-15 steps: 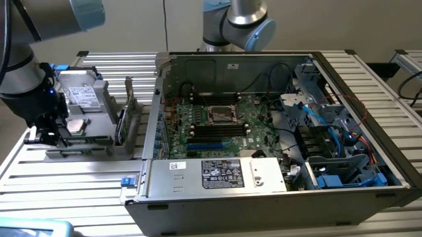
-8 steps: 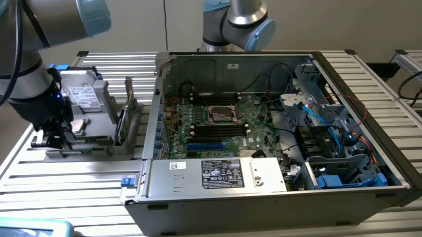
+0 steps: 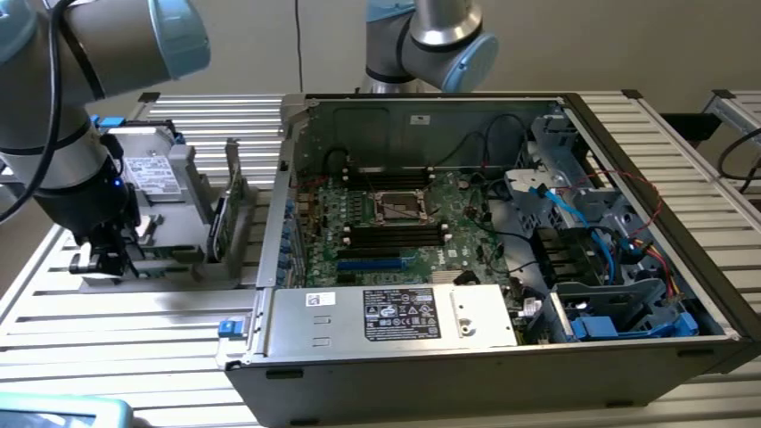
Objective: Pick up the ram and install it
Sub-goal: 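Pick up the ram and move it above insertion slot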
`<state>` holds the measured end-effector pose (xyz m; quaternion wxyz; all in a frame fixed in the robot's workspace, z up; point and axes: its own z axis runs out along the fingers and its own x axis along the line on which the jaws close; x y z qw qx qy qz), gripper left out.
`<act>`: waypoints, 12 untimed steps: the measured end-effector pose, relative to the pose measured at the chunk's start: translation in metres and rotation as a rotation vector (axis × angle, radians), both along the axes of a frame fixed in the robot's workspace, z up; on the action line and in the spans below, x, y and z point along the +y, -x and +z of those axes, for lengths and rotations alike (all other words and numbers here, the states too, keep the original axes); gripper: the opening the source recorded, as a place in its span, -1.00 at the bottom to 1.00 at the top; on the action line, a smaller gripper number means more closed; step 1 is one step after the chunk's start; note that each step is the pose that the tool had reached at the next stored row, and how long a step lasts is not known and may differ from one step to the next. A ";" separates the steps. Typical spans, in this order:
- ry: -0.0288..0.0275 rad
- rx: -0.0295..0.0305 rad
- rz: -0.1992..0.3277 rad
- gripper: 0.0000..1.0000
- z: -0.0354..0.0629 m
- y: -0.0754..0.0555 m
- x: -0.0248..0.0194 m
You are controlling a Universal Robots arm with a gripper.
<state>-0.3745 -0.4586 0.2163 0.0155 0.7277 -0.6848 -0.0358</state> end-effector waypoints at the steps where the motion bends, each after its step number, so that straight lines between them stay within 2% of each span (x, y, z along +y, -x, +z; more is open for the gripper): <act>1: 0.0001 0.0000 0.004 -0.27 -0.0018 -0.001 0.0006; 6: 0.0001 -0.0013 0.009 -0.27 -0.0108 -0.001 0.0047; 12: 0.0003 -0.0043 0.009 -0.27 -0.0161 -0.001 0.0054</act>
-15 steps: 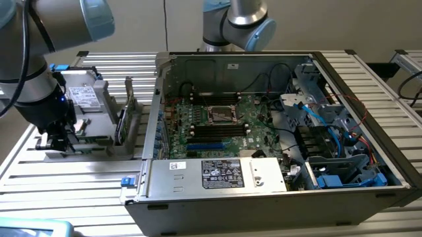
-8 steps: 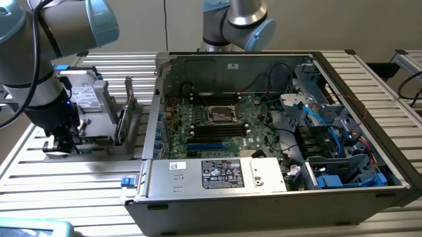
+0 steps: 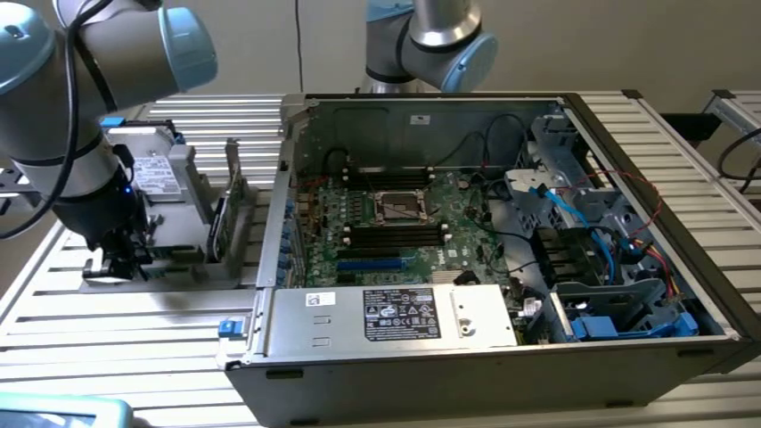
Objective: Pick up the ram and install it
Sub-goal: 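Pick up the ram and move it above insertion slot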
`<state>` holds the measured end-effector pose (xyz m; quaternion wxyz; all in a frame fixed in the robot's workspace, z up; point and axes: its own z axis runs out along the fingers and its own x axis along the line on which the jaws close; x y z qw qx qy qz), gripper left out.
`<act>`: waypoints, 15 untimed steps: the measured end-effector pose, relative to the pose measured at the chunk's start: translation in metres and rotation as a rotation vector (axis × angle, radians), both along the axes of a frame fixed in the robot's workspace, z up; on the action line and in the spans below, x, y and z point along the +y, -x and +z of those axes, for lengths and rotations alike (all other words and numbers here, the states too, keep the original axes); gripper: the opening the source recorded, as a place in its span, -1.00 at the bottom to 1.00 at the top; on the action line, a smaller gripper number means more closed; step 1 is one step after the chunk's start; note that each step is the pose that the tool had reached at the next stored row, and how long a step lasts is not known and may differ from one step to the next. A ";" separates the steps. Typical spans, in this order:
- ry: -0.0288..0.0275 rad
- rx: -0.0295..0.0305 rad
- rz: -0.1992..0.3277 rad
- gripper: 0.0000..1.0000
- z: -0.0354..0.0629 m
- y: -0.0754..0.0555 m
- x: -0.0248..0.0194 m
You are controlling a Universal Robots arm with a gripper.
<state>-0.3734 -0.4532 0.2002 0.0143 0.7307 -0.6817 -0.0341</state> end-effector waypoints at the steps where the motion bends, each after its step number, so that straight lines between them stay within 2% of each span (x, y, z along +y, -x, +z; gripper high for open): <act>1: -0.0001 -0.0002 0.000 -0.27 -0.0003 0.000 0.0000; 5: -0.0003 -0.0015 0.000 -0.27 -0.0017 0.001 0.0001; 6: -0.0003 -0.0015 0.000 -0.32 -0.0019 0.001 0.0001; 8: -0.0002 -0.0018 0.000 -0.57 -0.0025 0.001 0.0001; 10: 0.0000 -0.0016 0.000 -0.57 -0.0029 0.001 0.0001; 11: 0.0001 -0.0016 0.000 -0.69 -0.0031 0.001 0.0001; 15: -0.0001 -0.0019 0.000 -0.69 -0.0039 0.001 0.0001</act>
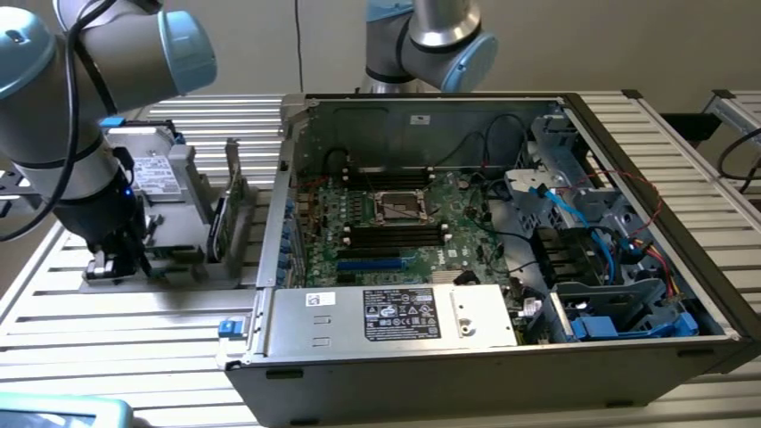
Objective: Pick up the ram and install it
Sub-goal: 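Pick up the ram and move it above insertion slot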
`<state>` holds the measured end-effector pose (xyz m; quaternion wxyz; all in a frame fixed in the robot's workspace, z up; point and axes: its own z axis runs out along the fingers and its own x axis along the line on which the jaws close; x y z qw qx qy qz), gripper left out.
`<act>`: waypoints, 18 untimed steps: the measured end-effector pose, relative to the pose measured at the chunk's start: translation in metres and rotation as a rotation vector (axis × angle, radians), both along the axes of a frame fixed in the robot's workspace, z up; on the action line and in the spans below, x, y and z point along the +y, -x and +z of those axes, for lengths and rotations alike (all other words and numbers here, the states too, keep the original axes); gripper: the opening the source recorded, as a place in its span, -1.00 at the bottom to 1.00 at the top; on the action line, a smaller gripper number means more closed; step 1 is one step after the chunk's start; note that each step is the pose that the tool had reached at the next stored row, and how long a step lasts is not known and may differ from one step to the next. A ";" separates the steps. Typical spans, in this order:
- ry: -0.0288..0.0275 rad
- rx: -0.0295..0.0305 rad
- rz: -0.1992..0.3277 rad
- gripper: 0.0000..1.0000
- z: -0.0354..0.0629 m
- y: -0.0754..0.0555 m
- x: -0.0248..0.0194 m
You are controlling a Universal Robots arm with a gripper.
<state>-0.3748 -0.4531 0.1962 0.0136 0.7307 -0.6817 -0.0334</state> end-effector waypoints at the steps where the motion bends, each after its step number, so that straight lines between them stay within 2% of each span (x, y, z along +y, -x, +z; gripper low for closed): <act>1: -0.0001 0.0000 0.000 -0.69 0.0000 0.000 0.0000; 7: -0.0007 -0.0013 0.000 -0.72 0.0014 0.001 0.0001; 18: -0.0001 -0.0001 -0.004 -0.72 0.0516 0.003 -0.0001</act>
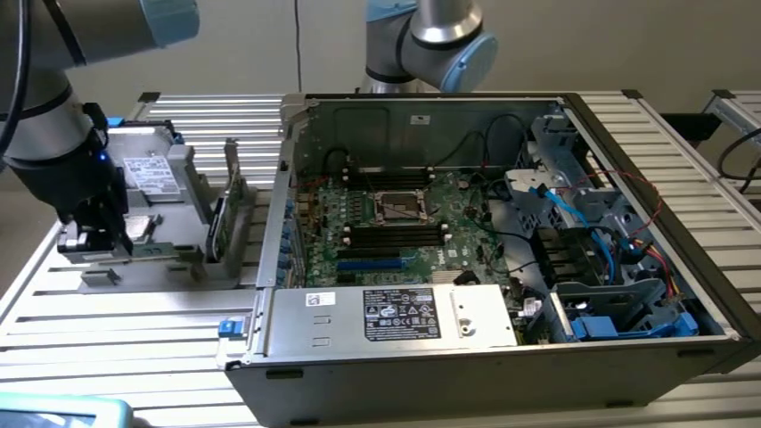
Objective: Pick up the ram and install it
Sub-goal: 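Pick up the ram and move it above insertion slot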
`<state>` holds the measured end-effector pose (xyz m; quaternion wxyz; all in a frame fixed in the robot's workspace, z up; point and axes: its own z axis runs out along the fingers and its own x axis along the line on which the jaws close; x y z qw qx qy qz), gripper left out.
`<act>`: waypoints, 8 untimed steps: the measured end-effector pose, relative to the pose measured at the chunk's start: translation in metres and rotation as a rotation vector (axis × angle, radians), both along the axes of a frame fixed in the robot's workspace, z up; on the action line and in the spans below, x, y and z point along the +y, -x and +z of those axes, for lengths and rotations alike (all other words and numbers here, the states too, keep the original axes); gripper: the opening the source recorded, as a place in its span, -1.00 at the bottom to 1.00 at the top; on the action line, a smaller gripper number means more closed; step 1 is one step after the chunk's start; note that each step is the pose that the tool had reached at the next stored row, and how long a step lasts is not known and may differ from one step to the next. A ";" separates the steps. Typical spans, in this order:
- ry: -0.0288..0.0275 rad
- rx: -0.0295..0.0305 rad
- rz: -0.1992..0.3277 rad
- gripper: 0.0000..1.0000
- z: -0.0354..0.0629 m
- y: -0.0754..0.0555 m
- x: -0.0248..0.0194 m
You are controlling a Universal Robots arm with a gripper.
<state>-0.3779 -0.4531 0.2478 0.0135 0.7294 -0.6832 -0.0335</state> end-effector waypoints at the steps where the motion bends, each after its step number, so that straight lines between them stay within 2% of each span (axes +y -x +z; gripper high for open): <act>1: 0.0001 0.0001 -0.003 -0.72 0.0045 0.000 0.0000; 8: 0.0001 0.0008 -0.033 -0.72 0.0360 0.000 -0.0001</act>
